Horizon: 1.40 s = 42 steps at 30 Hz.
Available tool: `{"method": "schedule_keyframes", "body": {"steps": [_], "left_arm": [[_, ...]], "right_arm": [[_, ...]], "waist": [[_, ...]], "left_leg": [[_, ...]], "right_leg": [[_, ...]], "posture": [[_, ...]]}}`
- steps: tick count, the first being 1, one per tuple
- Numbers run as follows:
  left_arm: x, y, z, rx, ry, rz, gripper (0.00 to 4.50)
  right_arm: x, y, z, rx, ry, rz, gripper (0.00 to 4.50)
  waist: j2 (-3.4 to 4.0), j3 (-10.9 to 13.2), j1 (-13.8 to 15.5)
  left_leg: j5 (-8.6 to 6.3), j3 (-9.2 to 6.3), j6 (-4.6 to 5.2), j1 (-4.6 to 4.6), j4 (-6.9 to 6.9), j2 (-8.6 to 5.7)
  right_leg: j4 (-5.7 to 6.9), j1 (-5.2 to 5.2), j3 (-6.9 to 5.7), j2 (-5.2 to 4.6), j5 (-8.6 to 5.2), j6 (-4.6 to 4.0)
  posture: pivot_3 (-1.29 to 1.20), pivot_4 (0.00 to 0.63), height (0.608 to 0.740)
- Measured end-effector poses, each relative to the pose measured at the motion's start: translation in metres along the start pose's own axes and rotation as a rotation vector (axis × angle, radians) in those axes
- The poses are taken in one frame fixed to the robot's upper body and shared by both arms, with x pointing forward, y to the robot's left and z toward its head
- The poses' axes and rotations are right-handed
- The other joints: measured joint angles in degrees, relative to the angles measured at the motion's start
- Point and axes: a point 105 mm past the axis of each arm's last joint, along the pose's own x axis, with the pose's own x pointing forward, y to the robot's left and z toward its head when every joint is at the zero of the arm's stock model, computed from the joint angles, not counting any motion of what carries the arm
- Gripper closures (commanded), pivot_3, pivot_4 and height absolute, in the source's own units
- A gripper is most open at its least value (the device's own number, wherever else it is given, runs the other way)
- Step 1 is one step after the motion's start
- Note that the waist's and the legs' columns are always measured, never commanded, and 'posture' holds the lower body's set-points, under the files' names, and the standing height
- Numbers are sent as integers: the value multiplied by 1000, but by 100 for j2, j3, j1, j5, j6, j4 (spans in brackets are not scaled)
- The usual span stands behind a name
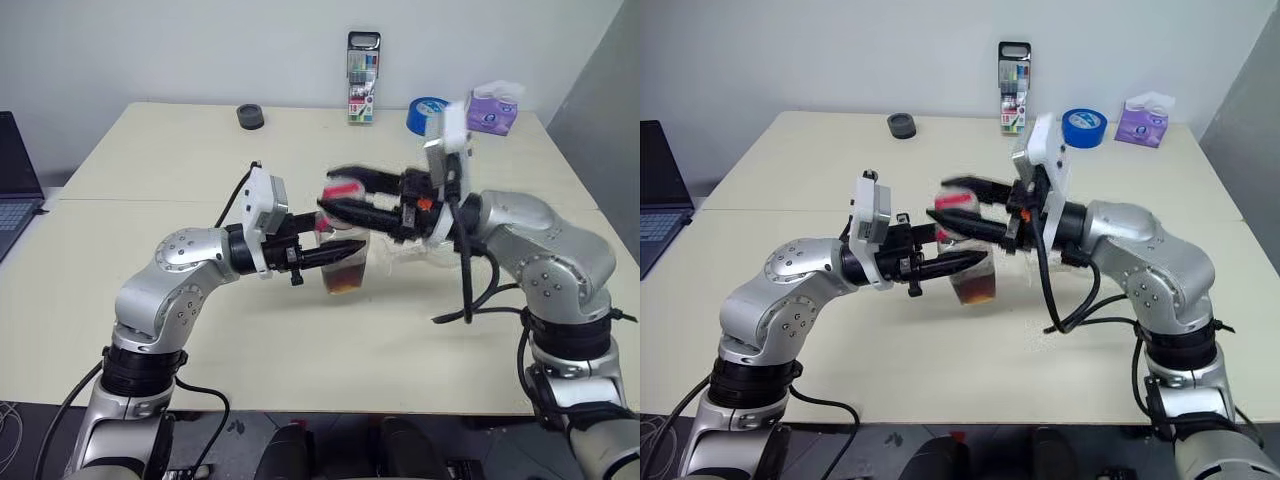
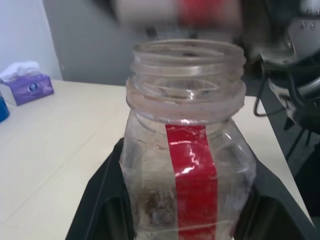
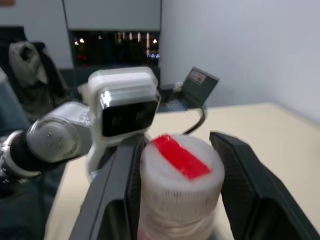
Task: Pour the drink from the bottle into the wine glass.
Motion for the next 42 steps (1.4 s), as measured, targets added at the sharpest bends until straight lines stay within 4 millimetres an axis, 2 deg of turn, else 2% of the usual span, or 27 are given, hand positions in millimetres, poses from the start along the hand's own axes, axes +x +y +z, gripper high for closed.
{"method": "schedule_keyframes", "body": {"steps": [2,6,9,13,14,16,17,19,23,29,34,38,42], "left_arm": [[0,-1,0,0,-1,-5,2607],[1,-1,0,-1,-4,-7,2607],[1,-1,0,-1,-5,-8,2607],[0,-1,-1,-4,-2,-4,2607],[0,-1,-1,-4,-2,-5,2607],[1,-2,-1,-4,-3,-7,2607],[1,-2,-1,-4,-3,-7,2607],[1,-2,-1,-5,-4,-8,2607],[5,-5,-2,-14,-13,-24,2607],[6,-5,-3,-16,-11,-28,2607],[6,-5,-3,-16,-11,-28,2607],[6,-5,-3,-16,-10,-28,2607],[6,-5,-3,-16,-10,-28,2607]], "right_arm": [[-5,-13,12,99,-54,-50,2696],[-15,-28,8,257,-68,-128,2696],[-34,-49,1,191,-22,-281,2696],[-95,-105,-36,8,134,-715,2696],[-110,-115,-46,-12,168,-810,2696],[-151,-131,-73,-32,259,-1033,2696],[-169,-134,-85,-32,302,-1110,2696],[-191,-134,-106,-27,361,-1204,2696],[-215,-126,-143,-2,456,-1268,2696],[-229,-117,-181,51,525,-1346,2696],[-233,-114,-192,59,550,-1407,2696],[-232,-111,-198,66,563,-1436,1505],[-234,-110,-199,55,577,-1457,46]], "waist": [[0,0,2],[0,0,3],[0,0,8],[-2,-1,29],[-2,-1,27],[-2,-1,25],[0,0,25],[1,0,18],[1,0,-8],[1,0,-8],[1,0,-4],[2,0,-4],[2,0,-5]], "left_leg": [[0,-1,-1,1,-2,1],[0,2,0,-2,-3,1],[-1,3,2,-3,-4,-1],[-1,12,1,-3,-3,-5],[0,12,0,-3,-4,-4],[4,12,-7,-3,-9,-3],[10,14,-17,-3,-10,-2],[10,15,-18,-2,-12,-1],[9,20,-16,4,-12,0],[11,20,-18,4,-11,0],[11,20,-19,4,-10,0],[11,20,-19,3,-10,0],[11,20,-19,4,-10,0]], "right_leg": [[0,0,0,0,0,0],[-1,0,2,-1,0,-1],[-4,0,2,-1,0,0],[-5,2,8,-3,0,1],[-4,2,9,-3,0,1],[-4,0,8,-2,0,0],[-4,-2,10,-2,0,0],[-3,-2,11,0,0,0],[2,-2,17,3,0,0],[2,-1,20,4,0,0],[2,-1,21,4,0,0],[2,-1,21,4,0,0],[2,-1,21,4,0,0]], "posture": [[0,150,740],[0,150,740],[0,150,740],[0,150,740],[0,150,740],[0,150,740],[0,150,740],[0,150,740],[0,150,740],[0,150,740],[0,150,740],[0,150,740],[0,150,740]]}}
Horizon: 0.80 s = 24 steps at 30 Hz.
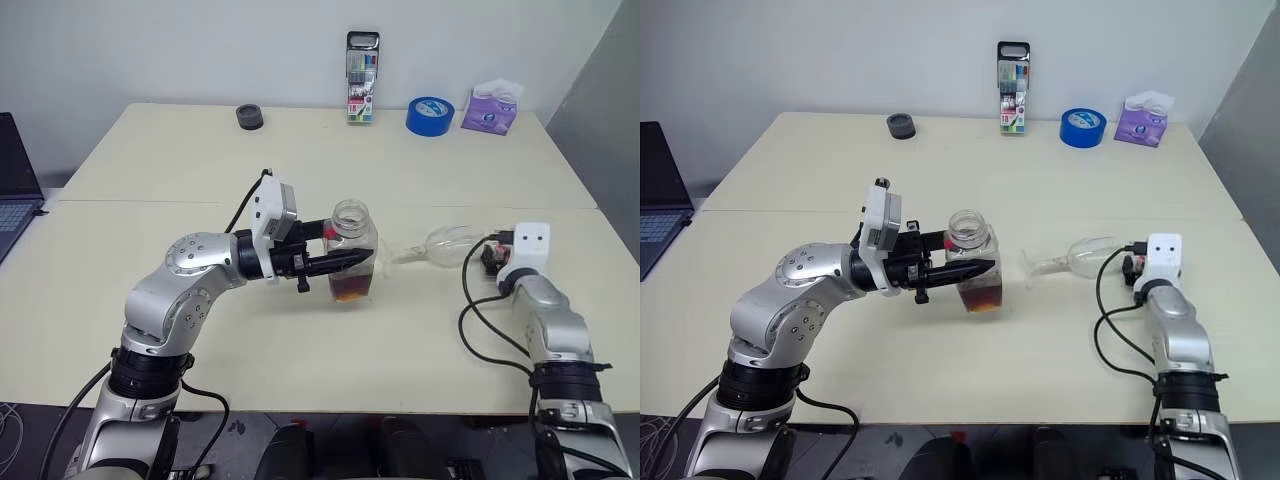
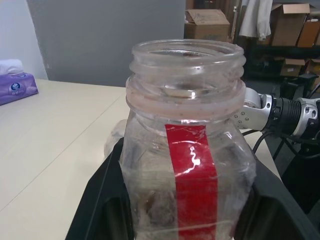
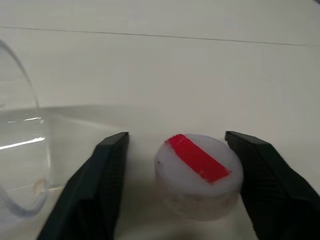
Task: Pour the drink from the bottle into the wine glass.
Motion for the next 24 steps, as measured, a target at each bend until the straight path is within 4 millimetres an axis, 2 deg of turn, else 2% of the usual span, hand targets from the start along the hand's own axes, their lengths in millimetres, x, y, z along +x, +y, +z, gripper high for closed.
{"method": "schedule_keyframes", "body": {"steps": [5,8,18,22,24], "left_arm": [[0,0,0,0,0,1,2607],[0,0,0,0,0,1,2607],[-1,2,0,6,8,18,2607],[-4,10,-1,12,15,69,2607],[-6,16,1,23,16,111,2607]], "right_arm": [[-1,-1,2,2,5,-10,46],[-4,-2,16,3,-33,-13,46],[-20,6,90,-52,-192,101,46],[-30,15,134,-111,-310,239,46],[-42,33,153,-86,-378,402,46]], "waist": [[0,0,-1],[0,0,-1],[1,0,4],[5,3,2],[4,3,-2]], "left_leg": [[0,0,0,0,0,0],[0,0,0,0,0,0],[-3,-2,6,-1,0,-1],[-11,-3,19,0,1,-1],[-11,-4,20,0,0,1]], "right_leg": [[0,0,0,1,0,0],[0,0,0,1,0,0],[-1,0,-1,1,0,0],[-1,0,-3,2,0,0],[-2,0,-4,4,0,0]], "posture": [[0,150,740],[0,150,740],[0,150,740],[0,150,740],[0,150,740]]}}
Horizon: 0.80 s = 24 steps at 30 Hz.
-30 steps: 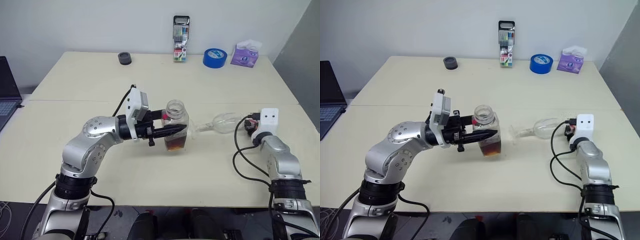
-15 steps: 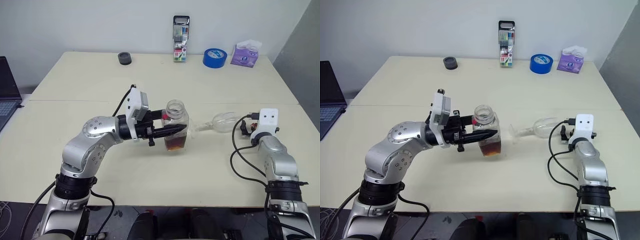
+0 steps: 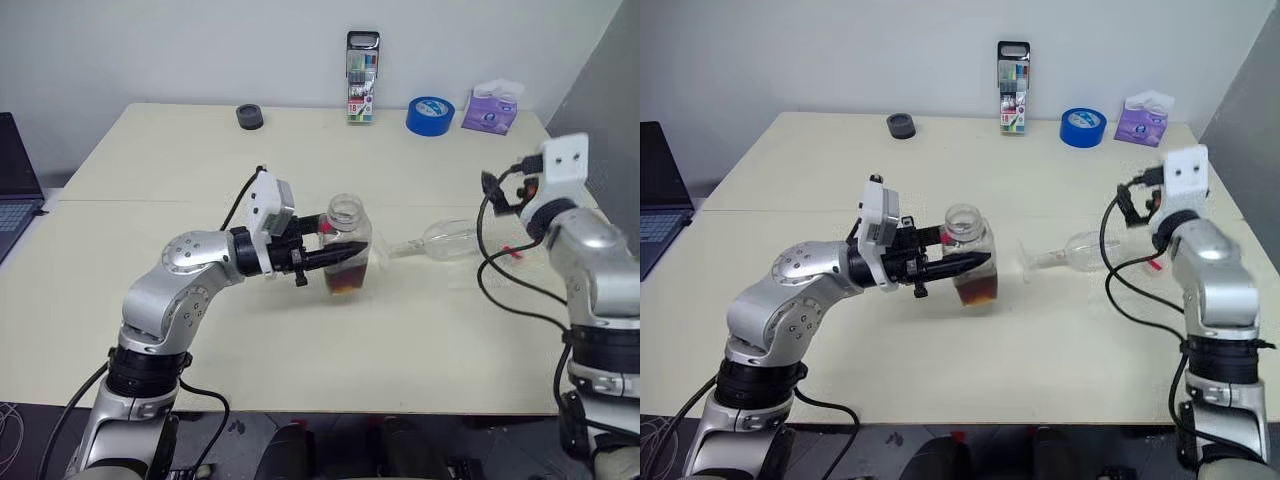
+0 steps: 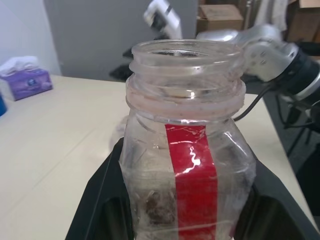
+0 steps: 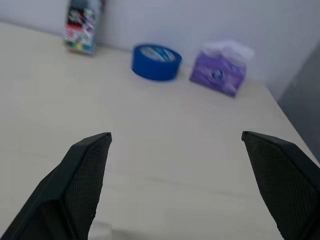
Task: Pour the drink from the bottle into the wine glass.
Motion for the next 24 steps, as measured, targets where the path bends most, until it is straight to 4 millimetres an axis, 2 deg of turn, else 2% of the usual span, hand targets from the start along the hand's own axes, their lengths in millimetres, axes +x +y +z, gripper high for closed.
{"method": "schedule_keyframes", "body": {"steps": [3,5,9,14,18,24], "left_arm": [[-2,15,3,29,7,86,2607],[-10,33,3,58,17,189,2607],[-29,66,-7,95,78,406,2607],[-47,93,-10,119,92,643,2607],[-63,108,-8,114,61,820,2607],[-87,126,-18,83,29,998,2607]], "right_arm": [[-7,40,21,92,-91,308,46],[-22,66,29,116,-106,528,46],[-43,100,40,198,-85,794,46],[-54,119,64,199,-113,921,46],[-57,132,66,215,-126,952,46],[-57,151,65,192,-144,992,46]], "waist": [[0,0,11],[0,0,20],[0,0,18],[-2,0,26],[-3,0,29],[-3,0,28]], "left_leg": [[-1,-6,1,-2,1,0],[-1,-7,2,-3,2,-2],[-2,-8,3,-2,3,-1],[-2,-13,3,-6,5,-1],[-1,-12,1,-7,5,-1],[0,-11,0,-5,6,-2]], "right_leg": [[-1,1,-6,-1,0,0],[-2,2,-7,-4,0,0],[-1,2,-7,-4,0,0],[-4,1,-12,-6,0,0],[-3,1,-12,-7,0,0],[-1,0,-13,-8,0,0]], "posture": [[0,150,740],[0,150,740],[0,150,740],[0,150,740],[0,150,740],[0,150,740]]}}
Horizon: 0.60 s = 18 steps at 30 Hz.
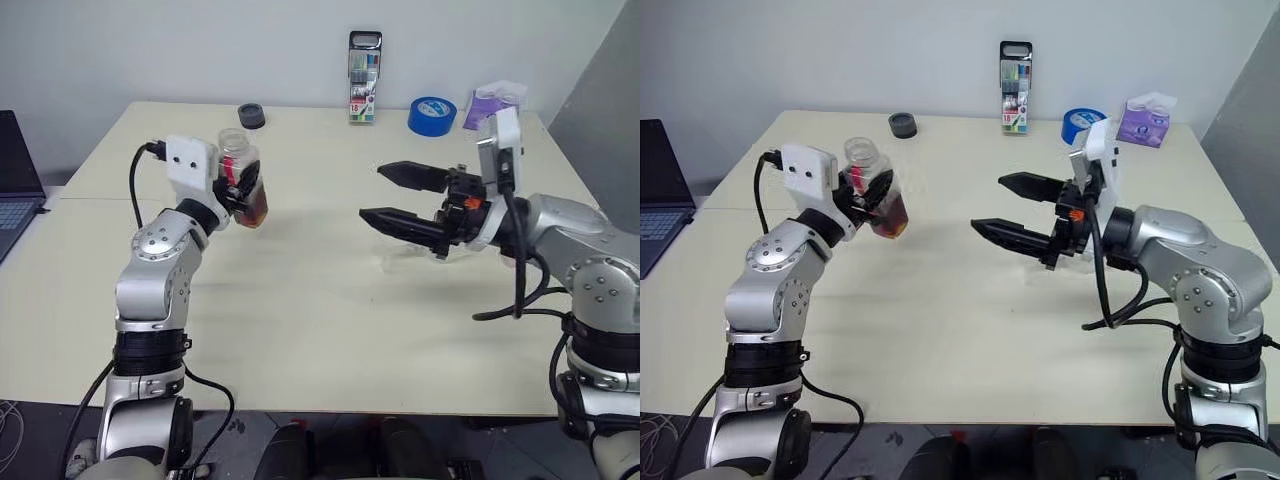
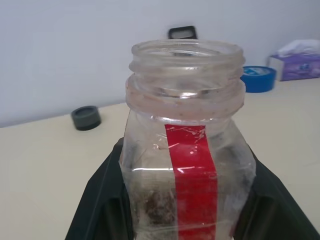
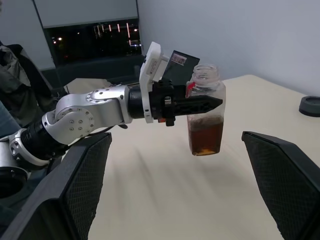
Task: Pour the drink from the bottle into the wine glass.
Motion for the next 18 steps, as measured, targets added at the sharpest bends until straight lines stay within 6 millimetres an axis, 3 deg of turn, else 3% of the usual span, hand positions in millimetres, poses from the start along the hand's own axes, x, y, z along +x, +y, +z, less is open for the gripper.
{"method": "schedule_keyframes", "body": {"steps": [6,18], "left_arm": [[-2,29,-26,-50,28,97,2607],[-14,46,-54,-78,66,110,2607]], "right_arm": [[8,1,-3,9,-16,7,46],[13,1,-3,-17,-9,7,46]], "waist": [[-1,0,0],[-4,-2,-3]], "left_leg": [[1,-1,-2,-2,1,0],[9,-2,-17,-1,0,0]], "right_leg": [[-1,-1,-3,-1,0,0],[0,-1,-4,-2,0,0]], "posture": [[0,150,740],[0,150,740]]}}
